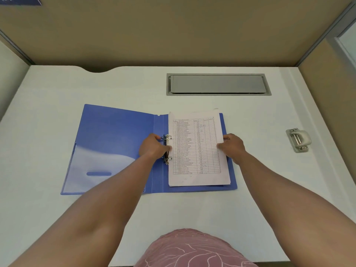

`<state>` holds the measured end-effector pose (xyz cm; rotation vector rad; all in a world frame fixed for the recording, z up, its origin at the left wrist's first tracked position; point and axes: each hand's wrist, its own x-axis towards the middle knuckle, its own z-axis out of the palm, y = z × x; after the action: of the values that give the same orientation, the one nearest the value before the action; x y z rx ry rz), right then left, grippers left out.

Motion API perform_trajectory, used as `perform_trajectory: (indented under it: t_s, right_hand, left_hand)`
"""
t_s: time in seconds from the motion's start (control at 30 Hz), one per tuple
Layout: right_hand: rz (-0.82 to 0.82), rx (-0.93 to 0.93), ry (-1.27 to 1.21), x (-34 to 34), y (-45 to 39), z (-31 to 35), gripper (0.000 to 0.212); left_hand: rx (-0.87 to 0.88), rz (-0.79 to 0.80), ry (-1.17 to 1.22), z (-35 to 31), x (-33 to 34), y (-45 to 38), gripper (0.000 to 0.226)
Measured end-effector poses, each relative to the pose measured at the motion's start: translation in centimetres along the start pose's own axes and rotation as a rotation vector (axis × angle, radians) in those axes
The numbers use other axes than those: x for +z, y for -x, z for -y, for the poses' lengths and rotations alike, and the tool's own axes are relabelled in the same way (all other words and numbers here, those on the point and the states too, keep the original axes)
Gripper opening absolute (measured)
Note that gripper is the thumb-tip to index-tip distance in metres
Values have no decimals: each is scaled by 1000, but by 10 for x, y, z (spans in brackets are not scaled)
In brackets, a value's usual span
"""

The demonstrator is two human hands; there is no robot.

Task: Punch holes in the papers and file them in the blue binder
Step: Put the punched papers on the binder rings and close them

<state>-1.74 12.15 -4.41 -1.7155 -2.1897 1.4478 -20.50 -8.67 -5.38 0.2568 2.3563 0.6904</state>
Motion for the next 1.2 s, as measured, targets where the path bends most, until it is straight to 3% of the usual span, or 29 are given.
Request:
perform_trajectory:
  t_s: [0.47, 0.7, 0.9, 1.03, 1.2]
  right_hand:
    - [-60, 51, 97, 7, -11, -10, 44]
    - [-114, -77, 129, 23, -5, 5, 36]
    - [75, -175, 68, 50, 7, 26, 24]
    - [216, -246, 97, 69, 15, 38, 29]
    - [294, -326, 299, 86, 14, 46, 45]
  left_hand:
    - [5, -28, -55, 5, 12, -7, 61]
    - [10, -132, -8, -3, 15, -4, 59]
    - [-42, -156, 8, -8, 16, -6, 76]
    - [-76, -170, 6, -9, 19, -8, 86]
    - [-74, -180, -38, -12, 23, -9, 72]
